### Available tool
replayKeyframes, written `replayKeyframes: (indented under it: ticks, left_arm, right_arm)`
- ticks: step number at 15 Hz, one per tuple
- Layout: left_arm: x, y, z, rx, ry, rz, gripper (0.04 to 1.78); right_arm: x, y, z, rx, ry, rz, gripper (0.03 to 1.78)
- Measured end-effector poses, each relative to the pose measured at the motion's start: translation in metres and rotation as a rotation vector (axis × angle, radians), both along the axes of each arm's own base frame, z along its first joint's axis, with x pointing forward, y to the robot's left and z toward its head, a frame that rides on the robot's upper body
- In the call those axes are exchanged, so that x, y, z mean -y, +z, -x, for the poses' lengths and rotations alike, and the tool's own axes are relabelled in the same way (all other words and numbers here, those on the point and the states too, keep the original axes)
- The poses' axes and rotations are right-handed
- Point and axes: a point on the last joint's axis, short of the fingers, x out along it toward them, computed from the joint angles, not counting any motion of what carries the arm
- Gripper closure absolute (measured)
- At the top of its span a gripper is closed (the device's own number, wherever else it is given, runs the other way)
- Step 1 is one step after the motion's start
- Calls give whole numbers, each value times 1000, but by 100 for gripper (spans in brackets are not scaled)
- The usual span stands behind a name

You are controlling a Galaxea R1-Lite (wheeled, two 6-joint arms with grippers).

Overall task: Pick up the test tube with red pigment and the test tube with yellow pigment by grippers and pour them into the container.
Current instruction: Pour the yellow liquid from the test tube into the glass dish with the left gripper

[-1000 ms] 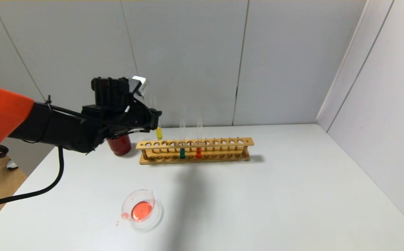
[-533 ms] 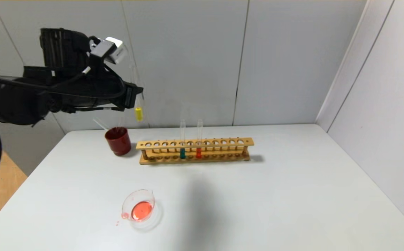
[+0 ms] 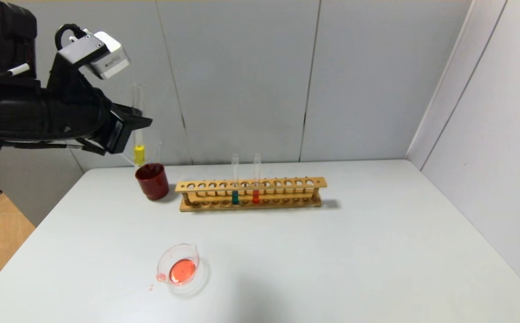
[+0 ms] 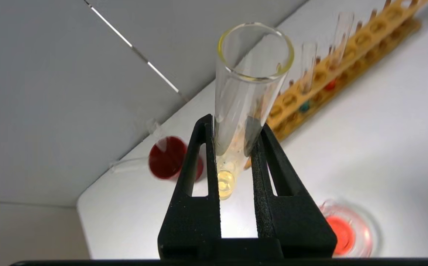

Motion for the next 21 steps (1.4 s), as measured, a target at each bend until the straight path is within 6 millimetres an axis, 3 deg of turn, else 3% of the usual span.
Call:
replayKeyframes:
  ticks: [5, 9, 15, 21]
  left_arm:
    - [-9, -26, 32, 25, -105, -285, 152]
    - [-11, -39, 45, 13, -142, -349, 152]
    - [-10, -57, 54, -6, -268, -395, 152]
    - [-15, -64, 50, -12, -277, -442, 152]
  right_arm:
    - [0, 0, 0, 0, 0, 0, 6]
    - [0, 0, 0, 0, 0, 0, 6]
    - [0, 0, 0, 0, 0, 0, 6]
    - [0, 0, 0, 0, 0, 0, 6]
